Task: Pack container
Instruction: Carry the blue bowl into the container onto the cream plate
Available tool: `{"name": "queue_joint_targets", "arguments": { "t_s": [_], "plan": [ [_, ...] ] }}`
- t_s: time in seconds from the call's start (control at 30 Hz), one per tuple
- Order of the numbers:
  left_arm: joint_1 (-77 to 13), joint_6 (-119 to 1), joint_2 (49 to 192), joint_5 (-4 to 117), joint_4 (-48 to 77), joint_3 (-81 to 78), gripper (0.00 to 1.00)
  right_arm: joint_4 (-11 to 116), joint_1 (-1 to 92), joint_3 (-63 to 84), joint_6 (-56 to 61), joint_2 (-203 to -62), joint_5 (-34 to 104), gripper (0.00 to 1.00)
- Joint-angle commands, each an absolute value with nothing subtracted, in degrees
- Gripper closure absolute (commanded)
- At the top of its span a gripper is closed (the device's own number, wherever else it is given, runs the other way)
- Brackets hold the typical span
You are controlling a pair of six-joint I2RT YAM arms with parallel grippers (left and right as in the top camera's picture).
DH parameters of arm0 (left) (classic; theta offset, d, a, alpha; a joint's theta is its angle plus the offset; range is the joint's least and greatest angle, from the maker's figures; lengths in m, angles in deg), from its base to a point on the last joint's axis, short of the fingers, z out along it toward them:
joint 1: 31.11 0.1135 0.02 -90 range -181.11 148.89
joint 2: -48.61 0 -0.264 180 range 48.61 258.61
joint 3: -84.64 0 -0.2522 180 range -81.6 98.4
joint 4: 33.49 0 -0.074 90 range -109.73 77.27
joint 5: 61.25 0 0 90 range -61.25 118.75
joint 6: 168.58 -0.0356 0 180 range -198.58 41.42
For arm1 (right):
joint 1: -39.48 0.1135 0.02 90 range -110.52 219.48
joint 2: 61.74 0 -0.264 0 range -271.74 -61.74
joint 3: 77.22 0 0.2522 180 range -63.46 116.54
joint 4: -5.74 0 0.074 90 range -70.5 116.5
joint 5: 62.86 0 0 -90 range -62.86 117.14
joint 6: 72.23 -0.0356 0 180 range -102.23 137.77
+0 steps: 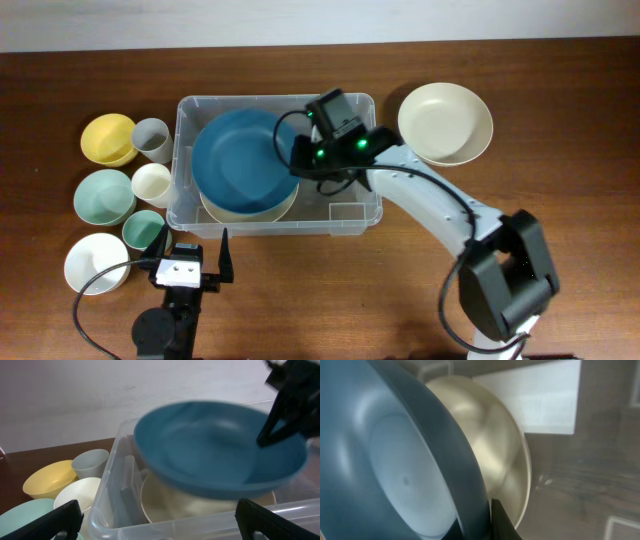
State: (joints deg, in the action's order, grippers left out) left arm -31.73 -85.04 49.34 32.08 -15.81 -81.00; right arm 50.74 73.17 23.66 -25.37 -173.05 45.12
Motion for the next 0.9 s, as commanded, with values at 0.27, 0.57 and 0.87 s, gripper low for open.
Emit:
{"name": "queue_joint_targets", "arguments": {
  "t_s": [0.27,0.57,0.87],
  "plan": [
    [-31.42,-85.81,48.90,31.93,-15.33,-81.09,0.00,50.07,73.61,23.76,-27.16,-177.62,45.82,0.89],
    [-31.42,-85.81,48.90,31.93,-15.33,-81.09,0.00,49.34,73.59,23.76,-28.21,-177.64,49.69,0.89],
    [-31.42,-85.81,48.90,31.93,-15.33,-81.09,0.00,49.04,73.59,23.76,-28.21,-177.62,51.13,0.71]
  ]
}}
